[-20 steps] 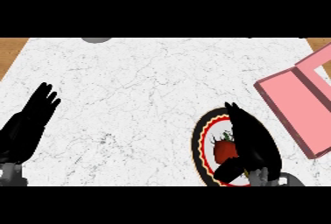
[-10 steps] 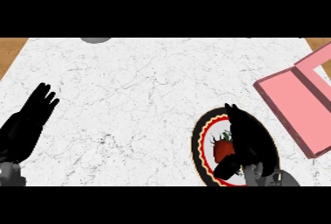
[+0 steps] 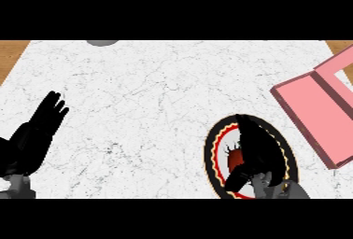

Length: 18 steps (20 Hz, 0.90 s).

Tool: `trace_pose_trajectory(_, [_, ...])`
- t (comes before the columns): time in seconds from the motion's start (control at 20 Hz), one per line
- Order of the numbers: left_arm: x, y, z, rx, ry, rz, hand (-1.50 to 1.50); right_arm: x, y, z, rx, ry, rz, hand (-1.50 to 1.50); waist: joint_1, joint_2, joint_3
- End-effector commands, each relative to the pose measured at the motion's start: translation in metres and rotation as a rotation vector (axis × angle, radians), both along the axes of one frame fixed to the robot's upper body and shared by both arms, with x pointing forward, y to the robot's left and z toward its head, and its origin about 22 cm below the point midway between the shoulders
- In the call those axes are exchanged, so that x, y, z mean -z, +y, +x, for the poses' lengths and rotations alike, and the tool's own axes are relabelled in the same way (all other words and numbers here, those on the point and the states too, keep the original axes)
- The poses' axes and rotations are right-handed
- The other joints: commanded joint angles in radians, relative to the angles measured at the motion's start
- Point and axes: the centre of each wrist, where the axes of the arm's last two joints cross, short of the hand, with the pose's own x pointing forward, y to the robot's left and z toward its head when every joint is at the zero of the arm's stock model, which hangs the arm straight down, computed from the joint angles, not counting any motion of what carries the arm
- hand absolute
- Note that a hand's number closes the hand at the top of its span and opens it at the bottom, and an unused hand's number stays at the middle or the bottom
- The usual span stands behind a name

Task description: Pick the bell pepper from the plate and place it in the cardboard box

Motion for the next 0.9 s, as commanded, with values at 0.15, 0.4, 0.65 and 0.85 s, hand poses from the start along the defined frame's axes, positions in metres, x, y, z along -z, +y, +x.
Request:
trace_pose_trajectory(0.15, [-0.009,0.02,0.0,-0.012,-0.016,0.005,0.0,0.009,0.002,0.0,0.104,0.125,-0.088,-1.5,0.0,0.0,0.0])
trace_pose_trajectory(0.4, [-0.015,-0.005,-0.008,-0.008,-0.004,0.011,0.0,0.032,0.004,-0.001,0.099,0.151,-0.101,-1.5,0.002,-0.001,0.001])
trace_pose_trajectory(0.65, [0.002,0.002,-0.004,-0.003,-0.012,0.017,0.0,0.036,-0.003,0.012,0.113,0.143,-0.093,-1.5,0.001,0.001,0.001])
trace_pose_trajectory(0.85, [0.002,-0.006,-0.007,0.001,-0.005,-0.009,0.0,0.033,0.006,0.001,0.111,0.141,-0.095,-1.5,-0.001,0.0,0.001])
